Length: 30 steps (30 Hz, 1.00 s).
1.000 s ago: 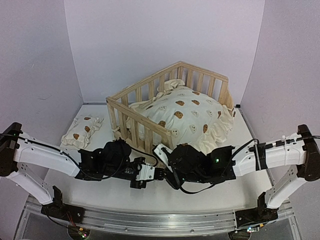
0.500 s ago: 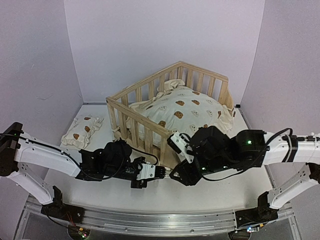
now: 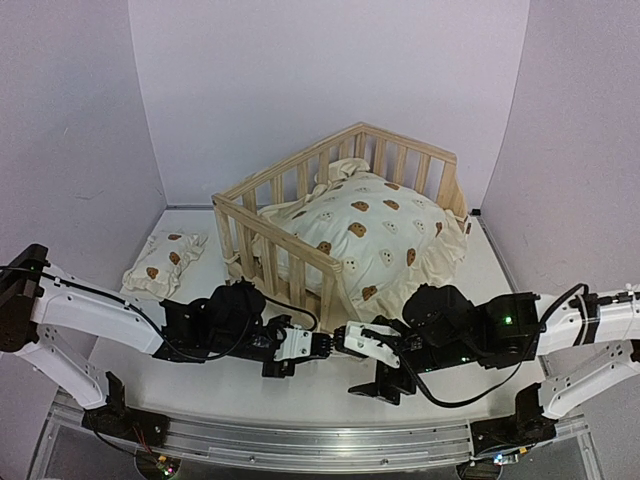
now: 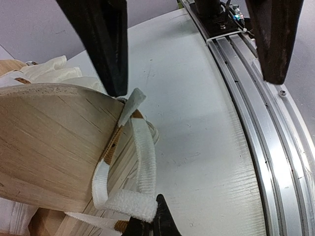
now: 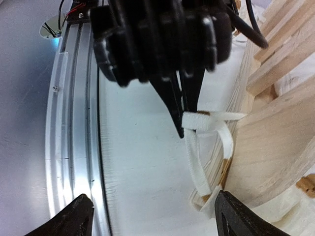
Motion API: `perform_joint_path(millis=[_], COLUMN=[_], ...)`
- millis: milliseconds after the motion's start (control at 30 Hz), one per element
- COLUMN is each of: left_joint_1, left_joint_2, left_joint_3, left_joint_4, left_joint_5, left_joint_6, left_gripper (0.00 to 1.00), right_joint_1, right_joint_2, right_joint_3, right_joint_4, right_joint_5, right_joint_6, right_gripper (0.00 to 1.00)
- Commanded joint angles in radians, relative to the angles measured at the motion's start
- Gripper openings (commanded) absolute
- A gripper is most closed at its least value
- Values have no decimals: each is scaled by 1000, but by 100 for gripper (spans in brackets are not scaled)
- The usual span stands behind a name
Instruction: Set up the pet bed
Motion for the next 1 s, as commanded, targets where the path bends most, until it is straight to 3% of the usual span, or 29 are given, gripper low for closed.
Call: perform_joint_path(millis=[0, 267, 500, 800, 967], left_joint_1=[-9, -8, -7, -6, -7], left_joint_2=[2, -12, -53, -53, -54], left_joint_3=[15, 13, -31, -35, -48], left_joint_4=[28, 36, 109, 136, 138], left_joint_5=[58, 54, 30, 29, 34], left_joint_6=[-17, -7, -10, -22, -20], left_gripper=[0, 0, 0, 0, 0], right_joint_1=[6, 6, 8, 67, 95], right_joint_2=[25, 147, 231, 257, 131], right_joint_3=[-26, -18, -136, -178, -173], right_joint_4=[199, 382, 657, 701, 600], right_joint_5=[126, 192, 270, 297, 402], right_joint_6=[-245, -229, -124, 3, 123], right_gripper=[88, 87, 87, 85, 89])
